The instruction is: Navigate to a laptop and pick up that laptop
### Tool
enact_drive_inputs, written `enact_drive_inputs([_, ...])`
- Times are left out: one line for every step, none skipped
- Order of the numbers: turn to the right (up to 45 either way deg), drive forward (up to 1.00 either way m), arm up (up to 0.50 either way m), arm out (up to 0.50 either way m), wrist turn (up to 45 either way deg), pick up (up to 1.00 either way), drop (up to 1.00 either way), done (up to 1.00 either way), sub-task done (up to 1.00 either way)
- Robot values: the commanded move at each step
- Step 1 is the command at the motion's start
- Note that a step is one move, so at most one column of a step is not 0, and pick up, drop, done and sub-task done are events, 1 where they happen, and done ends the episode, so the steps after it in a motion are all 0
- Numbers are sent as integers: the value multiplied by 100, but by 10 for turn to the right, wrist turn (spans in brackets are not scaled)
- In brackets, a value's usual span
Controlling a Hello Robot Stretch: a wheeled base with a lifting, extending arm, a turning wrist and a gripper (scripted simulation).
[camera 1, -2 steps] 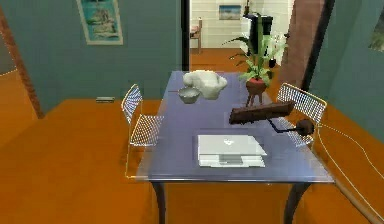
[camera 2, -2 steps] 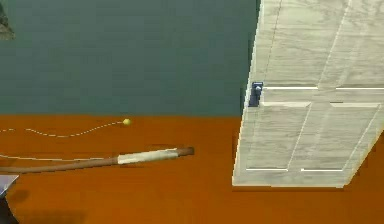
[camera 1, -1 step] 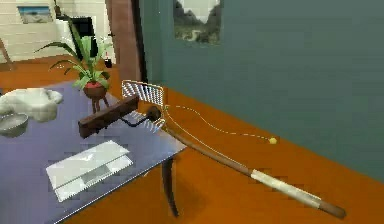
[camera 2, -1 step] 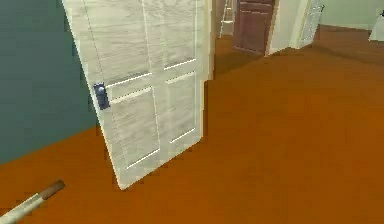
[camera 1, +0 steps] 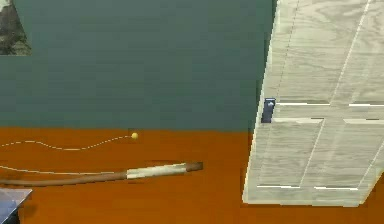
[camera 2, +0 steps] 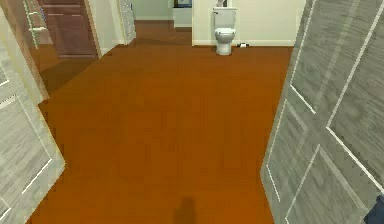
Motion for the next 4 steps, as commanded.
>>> enact_drive_inputs([120,0,0,0,0,0,0,0,0])
enact_drive_inputs([0,10,0,0,0,0,0,0,0])
enact_drive_inputs([450,0,0,0,0,0,0,0,0])
enact_drive_inputs([450,0,0,0,0,0,0,0,0])
